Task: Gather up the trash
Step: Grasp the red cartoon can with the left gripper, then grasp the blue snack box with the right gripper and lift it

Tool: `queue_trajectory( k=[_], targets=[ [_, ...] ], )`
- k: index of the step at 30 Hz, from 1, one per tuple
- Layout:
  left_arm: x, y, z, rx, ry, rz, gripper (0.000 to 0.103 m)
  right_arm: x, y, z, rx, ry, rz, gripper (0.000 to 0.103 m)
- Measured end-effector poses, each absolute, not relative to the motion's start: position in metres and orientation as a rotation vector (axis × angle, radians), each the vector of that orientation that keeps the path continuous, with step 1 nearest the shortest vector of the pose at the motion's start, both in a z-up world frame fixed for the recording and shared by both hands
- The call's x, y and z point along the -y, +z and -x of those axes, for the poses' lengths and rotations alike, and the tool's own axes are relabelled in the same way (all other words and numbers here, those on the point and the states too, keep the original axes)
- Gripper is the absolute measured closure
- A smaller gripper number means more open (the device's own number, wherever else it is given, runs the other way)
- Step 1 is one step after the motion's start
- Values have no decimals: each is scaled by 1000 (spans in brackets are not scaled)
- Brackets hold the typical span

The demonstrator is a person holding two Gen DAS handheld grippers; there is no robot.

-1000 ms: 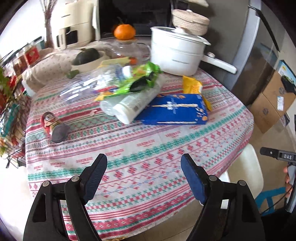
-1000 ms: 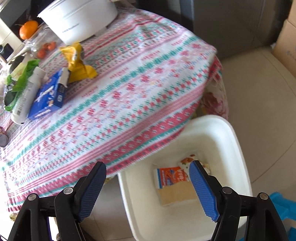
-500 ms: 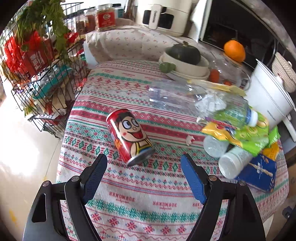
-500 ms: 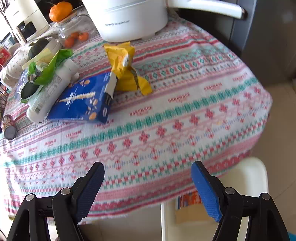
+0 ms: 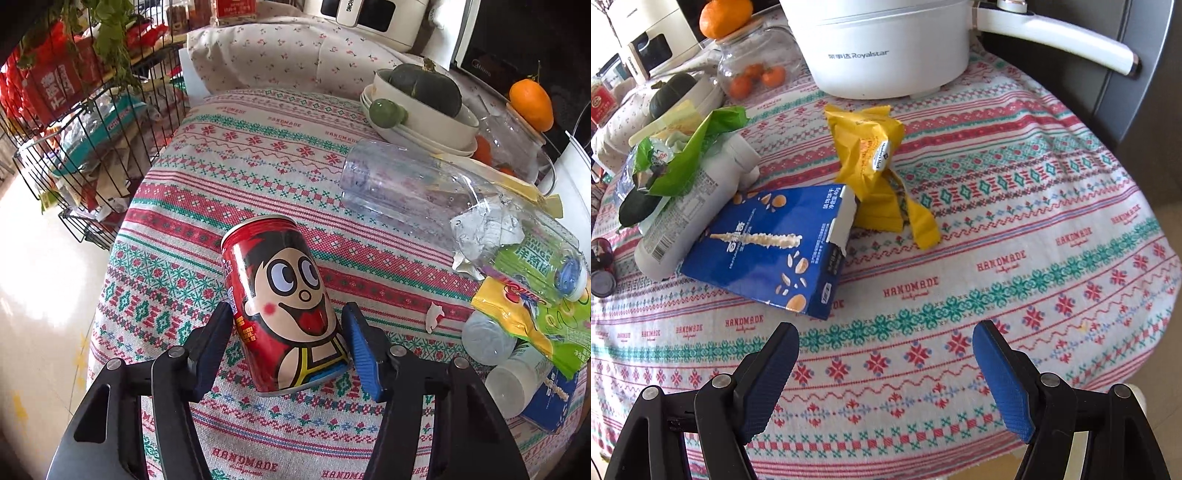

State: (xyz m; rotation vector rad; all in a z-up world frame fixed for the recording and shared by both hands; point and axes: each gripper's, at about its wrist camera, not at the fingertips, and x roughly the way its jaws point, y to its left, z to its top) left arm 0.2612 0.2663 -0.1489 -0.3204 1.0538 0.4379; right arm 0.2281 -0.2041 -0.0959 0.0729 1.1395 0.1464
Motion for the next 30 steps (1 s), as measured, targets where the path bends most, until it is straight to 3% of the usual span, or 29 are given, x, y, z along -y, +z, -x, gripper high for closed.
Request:
queue_trajectory(
  k=[12,23,30],
  targets=[
    [-224,-114,-217,-1062,246,262,46,208,-130,-251,-1177,269,-432,24],
    [-211,-104,-191,-1059,198,276,46,193,-171,-270,-1178,384,-727,50],
    [-205,-95,-179,-1042,182,297,46,199,-156,-262,-1128,466,-807,69]
  ],
)
